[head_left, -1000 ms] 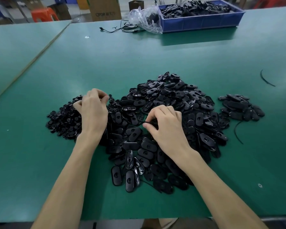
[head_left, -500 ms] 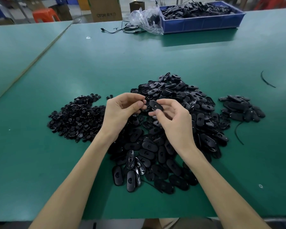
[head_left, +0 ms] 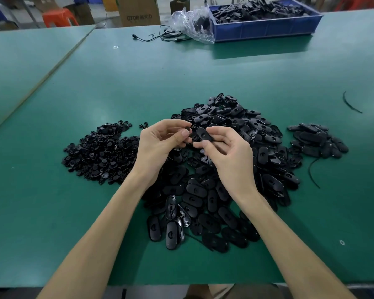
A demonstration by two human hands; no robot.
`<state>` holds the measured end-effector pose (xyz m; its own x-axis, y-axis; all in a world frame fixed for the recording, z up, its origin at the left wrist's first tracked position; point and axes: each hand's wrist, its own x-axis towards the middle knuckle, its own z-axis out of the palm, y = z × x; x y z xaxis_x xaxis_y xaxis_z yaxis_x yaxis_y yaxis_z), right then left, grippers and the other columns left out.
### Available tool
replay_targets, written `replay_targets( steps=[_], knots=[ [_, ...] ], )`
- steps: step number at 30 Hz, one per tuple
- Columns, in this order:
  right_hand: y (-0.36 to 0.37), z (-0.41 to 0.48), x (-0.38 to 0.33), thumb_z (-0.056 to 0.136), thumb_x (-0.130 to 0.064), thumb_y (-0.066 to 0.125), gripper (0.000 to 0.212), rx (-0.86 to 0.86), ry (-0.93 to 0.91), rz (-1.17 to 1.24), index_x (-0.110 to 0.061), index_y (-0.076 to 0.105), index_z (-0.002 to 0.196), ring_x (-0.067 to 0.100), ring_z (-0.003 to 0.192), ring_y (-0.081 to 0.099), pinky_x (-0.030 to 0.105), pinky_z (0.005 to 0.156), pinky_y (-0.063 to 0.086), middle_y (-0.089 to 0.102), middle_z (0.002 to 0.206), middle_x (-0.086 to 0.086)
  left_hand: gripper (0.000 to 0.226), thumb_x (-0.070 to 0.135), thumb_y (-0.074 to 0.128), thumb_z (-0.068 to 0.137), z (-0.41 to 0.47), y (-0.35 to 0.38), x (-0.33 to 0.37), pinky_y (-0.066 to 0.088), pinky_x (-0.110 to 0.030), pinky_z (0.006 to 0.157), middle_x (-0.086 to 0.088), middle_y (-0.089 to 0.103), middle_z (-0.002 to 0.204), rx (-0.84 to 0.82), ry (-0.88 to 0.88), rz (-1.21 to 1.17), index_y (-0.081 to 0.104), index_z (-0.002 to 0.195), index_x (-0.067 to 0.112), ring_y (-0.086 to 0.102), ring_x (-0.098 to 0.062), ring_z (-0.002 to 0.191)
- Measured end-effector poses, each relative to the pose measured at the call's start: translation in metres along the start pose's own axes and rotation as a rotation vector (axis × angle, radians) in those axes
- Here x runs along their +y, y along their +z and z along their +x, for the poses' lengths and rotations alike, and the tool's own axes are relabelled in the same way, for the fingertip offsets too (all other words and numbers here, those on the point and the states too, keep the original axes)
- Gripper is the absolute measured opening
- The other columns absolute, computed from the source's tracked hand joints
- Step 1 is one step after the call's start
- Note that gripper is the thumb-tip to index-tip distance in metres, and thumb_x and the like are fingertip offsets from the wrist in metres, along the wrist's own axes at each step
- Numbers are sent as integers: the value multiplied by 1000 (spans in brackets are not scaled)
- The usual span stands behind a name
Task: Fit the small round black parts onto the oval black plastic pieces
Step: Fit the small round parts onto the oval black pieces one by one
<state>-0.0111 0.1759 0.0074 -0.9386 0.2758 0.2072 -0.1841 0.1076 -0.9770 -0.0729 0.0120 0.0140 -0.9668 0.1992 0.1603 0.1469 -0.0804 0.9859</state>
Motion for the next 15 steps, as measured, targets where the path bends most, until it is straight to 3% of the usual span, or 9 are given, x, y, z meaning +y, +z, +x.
replay_targets(
  steps=[5,11,15],
  knots=[
    [0,0,1,99,-7,70,21,9,-13,-1,-11,66,119,8,93,78,20,73,60,74,110,3,22,10,78,88,0,0,0,55,-27,75,-8,74,92,-5,-4,-27,73,108,3,69,-19,79],
    [1,-1,2,99,-5,70,21,18,-24,-10,-13,67,118,10,93,78,33,80,62,75,106,-2,17,3,77,88,-2,1,1,54,-25,72,-7,69,87,-18,-5,-50,70,103,6,68,-18,70],
    [1,-1,1,97,-5,71,22,32,-27,-30,-15,69,117,6,90,78,31,82,62,75,102,-10,16,3,77,89,-2,3,3,55,-26,72,-20,74,97,-22,-8,-33,71,103,4,69,-20,71]
  ],
)
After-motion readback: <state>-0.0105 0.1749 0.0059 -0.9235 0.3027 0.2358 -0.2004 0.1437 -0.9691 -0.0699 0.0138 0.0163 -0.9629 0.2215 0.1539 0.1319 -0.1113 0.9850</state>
